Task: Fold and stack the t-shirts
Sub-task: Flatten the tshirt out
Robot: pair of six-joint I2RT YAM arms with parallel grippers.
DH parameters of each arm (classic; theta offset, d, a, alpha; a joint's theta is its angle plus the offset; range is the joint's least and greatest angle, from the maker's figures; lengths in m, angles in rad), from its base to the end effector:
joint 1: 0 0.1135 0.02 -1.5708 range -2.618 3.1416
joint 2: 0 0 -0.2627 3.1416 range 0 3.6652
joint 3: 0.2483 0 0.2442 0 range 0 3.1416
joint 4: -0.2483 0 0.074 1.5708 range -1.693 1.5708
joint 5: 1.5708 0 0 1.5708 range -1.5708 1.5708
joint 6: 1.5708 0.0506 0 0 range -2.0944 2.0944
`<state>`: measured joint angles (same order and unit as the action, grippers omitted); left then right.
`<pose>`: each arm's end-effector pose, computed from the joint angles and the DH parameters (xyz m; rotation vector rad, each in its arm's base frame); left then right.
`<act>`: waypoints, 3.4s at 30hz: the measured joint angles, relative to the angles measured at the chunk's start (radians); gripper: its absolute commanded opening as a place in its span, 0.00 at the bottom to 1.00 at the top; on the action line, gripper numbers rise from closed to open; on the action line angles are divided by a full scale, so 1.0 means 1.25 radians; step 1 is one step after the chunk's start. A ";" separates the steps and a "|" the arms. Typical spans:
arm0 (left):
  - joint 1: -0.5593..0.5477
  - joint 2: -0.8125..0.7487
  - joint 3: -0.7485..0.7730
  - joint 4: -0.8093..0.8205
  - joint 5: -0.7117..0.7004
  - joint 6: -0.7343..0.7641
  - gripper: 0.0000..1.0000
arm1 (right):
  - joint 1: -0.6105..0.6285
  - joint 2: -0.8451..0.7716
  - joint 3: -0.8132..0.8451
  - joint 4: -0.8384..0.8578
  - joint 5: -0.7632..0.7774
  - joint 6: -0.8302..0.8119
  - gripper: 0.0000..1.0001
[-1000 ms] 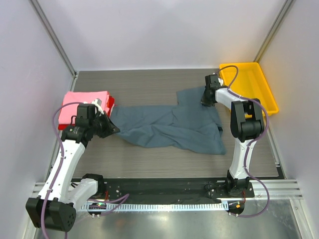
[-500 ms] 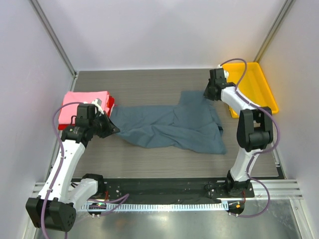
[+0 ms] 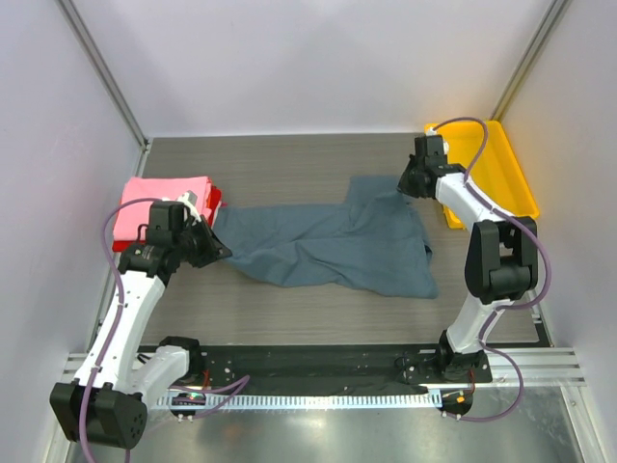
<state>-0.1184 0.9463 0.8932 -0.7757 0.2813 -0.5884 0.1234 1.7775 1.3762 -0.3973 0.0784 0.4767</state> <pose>0.1858 -0.0363 0.2836 -0.4410 2.4237 -0.6579 0.3995 0.0456 0.2442 0.4546 2.3311 0.1963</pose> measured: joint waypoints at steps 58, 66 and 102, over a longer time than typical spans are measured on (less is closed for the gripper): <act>0.000 -0.154 0.375 0.248 -0.130 -0.133 0.00 | -0.187 -0.665 0.652 -0.018 -0.241 0.060 0.01; 0.000 -0.005 0.113 0.338 -0.117 -0.202 0.00 | -0.187 -0.448 0.396 -0.007 -0.300 0.125 0.01; -0.122 0.335 -0.154 0.740 -0.250 -0.213 0.04 | -0.255 -0.732 -0.440 0.326 -0.428 0.335 0.01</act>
<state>-0.2710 1.3651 0.7002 0.1493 -0.0307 -0.8551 -0.1947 0.8631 0.8265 0.0105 -0.4568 0.8951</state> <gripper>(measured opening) 0.022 0.026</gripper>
